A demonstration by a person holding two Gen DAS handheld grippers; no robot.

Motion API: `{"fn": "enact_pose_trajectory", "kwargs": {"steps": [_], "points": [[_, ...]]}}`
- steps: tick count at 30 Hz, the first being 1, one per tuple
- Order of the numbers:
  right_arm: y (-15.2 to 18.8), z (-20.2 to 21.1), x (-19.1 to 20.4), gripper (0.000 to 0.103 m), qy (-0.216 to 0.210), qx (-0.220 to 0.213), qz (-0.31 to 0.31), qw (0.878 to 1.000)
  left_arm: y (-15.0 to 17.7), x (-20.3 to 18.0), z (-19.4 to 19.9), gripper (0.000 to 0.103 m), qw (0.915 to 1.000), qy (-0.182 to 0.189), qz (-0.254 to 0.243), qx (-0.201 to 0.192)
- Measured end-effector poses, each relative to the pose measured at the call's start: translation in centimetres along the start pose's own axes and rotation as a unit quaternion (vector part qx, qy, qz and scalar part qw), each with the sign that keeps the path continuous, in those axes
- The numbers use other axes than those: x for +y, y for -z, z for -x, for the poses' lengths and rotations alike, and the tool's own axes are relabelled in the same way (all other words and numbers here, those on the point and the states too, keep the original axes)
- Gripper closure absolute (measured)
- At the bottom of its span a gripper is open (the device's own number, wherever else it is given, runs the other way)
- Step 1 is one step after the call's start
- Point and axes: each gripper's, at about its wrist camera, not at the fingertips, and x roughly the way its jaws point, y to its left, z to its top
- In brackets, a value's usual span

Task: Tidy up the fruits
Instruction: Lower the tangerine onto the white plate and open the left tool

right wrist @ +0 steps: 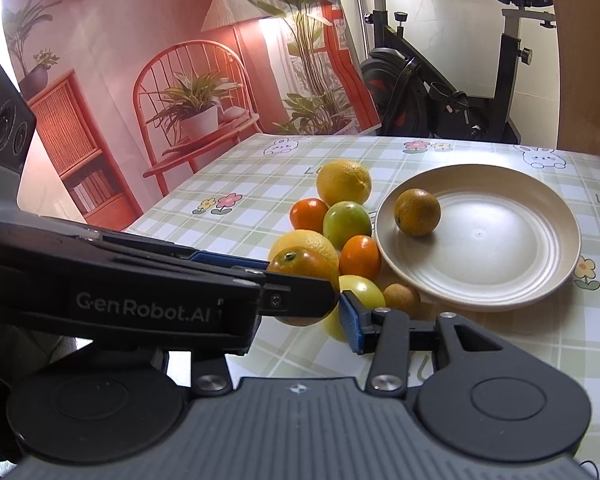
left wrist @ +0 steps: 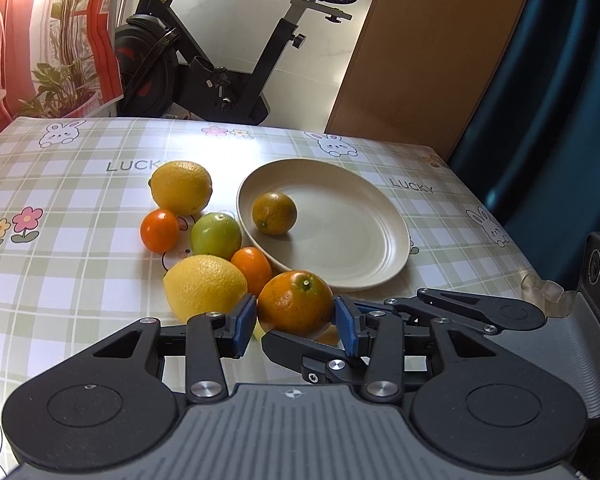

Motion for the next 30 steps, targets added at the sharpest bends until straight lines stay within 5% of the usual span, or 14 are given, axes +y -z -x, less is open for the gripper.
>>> {"fn": "enact_pose_trajectory", "kwargs": {"steps": [15, 30], "points": [[-4.3, -1.3, -4.7, 0.058, 0.040, -0.016, 0.006, 0.999, -5.8, -0.7, -6.3, 0.057, 0.9990, 0.026, -0.013, 0.035], [-4.6, -6.4, -9.0, 0.058, 0.041, 0.026, -0.021, 0.999, -7.0, 0.5, -12.1, 0.057, 0.9960, -0.010, -0.020, 0.086]]}}
